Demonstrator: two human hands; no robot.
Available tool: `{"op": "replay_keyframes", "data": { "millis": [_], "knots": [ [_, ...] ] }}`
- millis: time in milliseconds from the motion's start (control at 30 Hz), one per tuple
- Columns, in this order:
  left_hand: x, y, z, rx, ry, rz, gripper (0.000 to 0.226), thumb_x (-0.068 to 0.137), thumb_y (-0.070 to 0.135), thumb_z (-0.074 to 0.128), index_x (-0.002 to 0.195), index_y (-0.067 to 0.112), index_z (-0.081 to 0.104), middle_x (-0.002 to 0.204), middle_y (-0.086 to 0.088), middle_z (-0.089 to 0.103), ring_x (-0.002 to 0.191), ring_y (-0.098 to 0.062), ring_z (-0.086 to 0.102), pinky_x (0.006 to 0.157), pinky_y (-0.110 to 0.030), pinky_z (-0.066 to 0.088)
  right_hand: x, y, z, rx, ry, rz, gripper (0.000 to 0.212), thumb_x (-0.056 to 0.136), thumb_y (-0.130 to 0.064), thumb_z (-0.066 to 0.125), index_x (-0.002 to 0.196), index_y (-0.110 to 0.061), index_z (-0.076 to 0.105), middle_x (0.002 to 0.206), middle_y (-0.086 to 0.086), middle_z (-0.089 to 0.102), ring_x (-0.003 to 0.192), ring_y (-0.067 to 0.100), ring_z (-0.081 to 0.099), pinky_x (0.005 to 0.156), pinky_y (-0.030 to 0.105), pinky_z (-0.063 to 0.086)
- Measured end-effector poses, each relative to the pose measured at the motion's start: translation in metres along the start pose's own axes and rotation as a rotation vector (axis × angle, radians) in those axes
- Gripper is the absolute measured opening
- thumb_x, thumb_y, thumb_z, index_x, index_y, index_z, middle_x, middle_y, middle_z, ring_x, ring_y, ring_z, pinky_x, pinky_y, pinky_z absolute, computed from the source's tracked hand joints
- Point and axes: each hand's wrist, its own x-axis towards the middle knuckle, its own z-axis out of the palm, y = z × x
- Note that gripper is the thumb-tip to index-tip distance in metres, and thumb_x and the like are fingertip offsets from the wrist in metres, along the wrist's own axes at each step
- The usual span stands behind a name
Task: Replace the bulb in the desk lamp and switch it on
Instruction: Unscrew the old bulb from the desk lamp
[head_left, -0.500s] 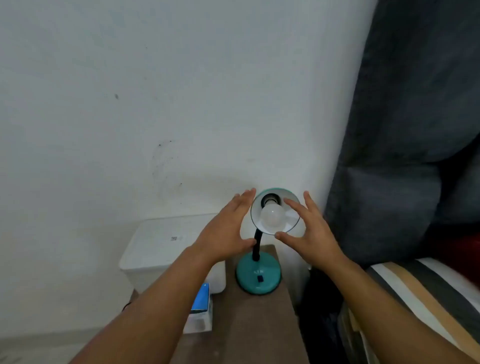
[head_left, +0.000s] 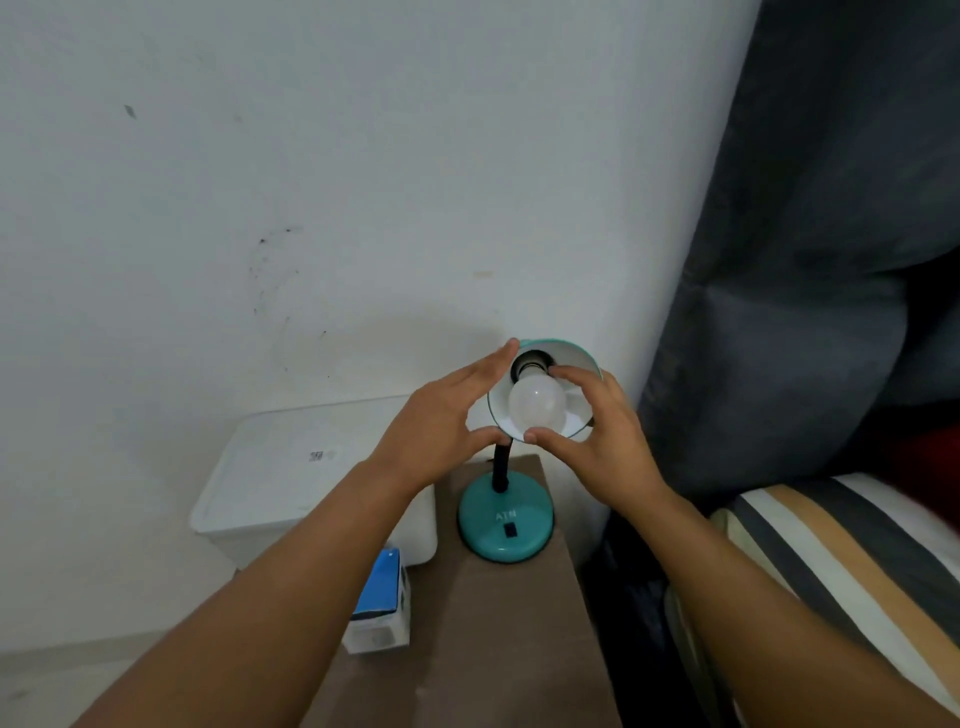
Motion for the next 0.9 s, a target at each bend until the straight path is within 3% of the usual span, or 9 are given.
{"op": "replay_keyframes", "data": {
  "millis": [100,233,367,433,533,667,733,833,900],
  "knots": [
    [0.0,-0.001,0.001,-0.035,-0.003,-0.008,0.104,0.077,0.034,0.085,0.155,0.043,0.018,0.153,0.024,0.029,0.138,0.008,0.029,0.109,-0.004,0.021,-0.002,0.004,-0.002,0.024,-0.047,0.007,0.063,0.079,-0.038,0.08,0.132,-0.043,0.048,0.134,-0.008,0.045,0.118,0.004,0.043,0.097,0.024,0.042],
    [-0.001,0.003,0.002,-0.045,0.014,-0.022,0.103,0.077,0.033,0.085,0.154,0.043,0.017,0.149,0.03,0.026,0.134,0.011,0.028,0.108,-0.003,0.02,-0.001,0.003,-0.008,0.036,-0.138,-0.003,0.061,0.085,-0.032,0.075,0.135,-0.047,0.042,0.137,-0.011,0.039,0.115,-0.005,0.04,0.101,0.031,0.046],
    [-0.003,0.007,0.004,-0.039,0.025,-0.025,0.102,0.078,0.033,0.084,0.151,0.048,0.013,0.143,0.043,0.017,0.132,0.023,0.018,0.107,0.0,0.018,-0.002,-0.001,-0.006,0.028,-0.121,0.025,0.077,0.077,-0.04,0.081,0.137,-0.046,0.033,0.14,-0.016,0.033,0.119,-0.001,0.039,0.097,0.027,0.045],
    [-0.003,0.008,0.005,-0.054,0.021,-0.031,0.102,0.079,0.033,0.083,0.15,0.051,0.013,0.142,0.045,0.017,0.129,0.029,0.017,0.106,0.0,0.018,-0.002,-0.002,-0.002,0.011,-0.077,0.037,0.074,0.076,-0.042,0.082,0.135,-0.043,0.037,0.139,-0.013,0.035,0.119,0.004,0.041,0.096,0.027,0.045],
    [-0.002,0.009,0.003,-0.041,0.019,-0.037,0.102,0.078,0.033,0.084,0.15,0.05,0.014,0.144,0.038,0.02,0.13,0.021,0.019,0.105,0.001,0.018,-0.002,-0.005,0.001,0.047,-0.05,0.059,0.062,0.079,-0.037,0.08,0.13,-0.045,0.044,0.138,-0.008,0.037,0.119,0.009,0.043,0.098,0.033,0.047],
    [-0.001,0.009,0.0,-0.012,0.013,-0.037,0.104,0.078,0.032,0.084,0.151,0.048,0.012,0.145,0.03,0.026,0.129,0.017,0.022,0.103,0.003,0.018,0.0,-0.004,-0.005,0.104,-0.144,0.064,0.06,0.085,-0.029,0.075,0.132,-0.051,0.043,0.138,-0.007,0.034,0.125,0.013,0.042,0.104,0.043,0.047],
    [-0.001,0.009,0.001,-0.014,0.015,-0.039,0.103,0.078,0.031,0.084,0.151,0.048,0.013,0.145,0.03,0.026,0.128,0.018,0.022,0.102,0.004,0.018,0.001,-0.004,-0.007,0.115,-0.165,0.072,0.065,0.085,-0.03,0.075,0.135,-0.052,0.039,0.139,-0.009,0.032,0.125,0.012,0.042,0.104,0.04,0.047],
    [0.0,0.01,0.002,0.0,0.018,-0.034,0.103,0.079,0.034,0.083,0.151,0.049,0.011,0.145,0.031,0.024,0.128,0.018,0.022,0.101,0.005,0.017,0.001,-0.006,-0.005,0.066,-0.123,0.075,0.075,0.077,-0.04,0.081,0.135,-0.044,0.034,0.14,-0.013,0.032,0.121,0.004,0.038,0.098,0.023,0.039],
    [0.0,0.011,0.002,0.016,0.014,-0.036,0.103,0.079,0.035,0.082,0.15,0.05,0.009,0.145,0.03,0.023,0.133,0.012,0.024,0.1,0.007,0.015,0.0,-0.006,-0.003,0.043,-0.075,0.082,0.07,0.077,-0.039,0.081,0.132,-0.038,0.038,0.138,-0.012,0.035,0.118,0.005,0.04,0.095,0.024,0.039]
  ]
}}
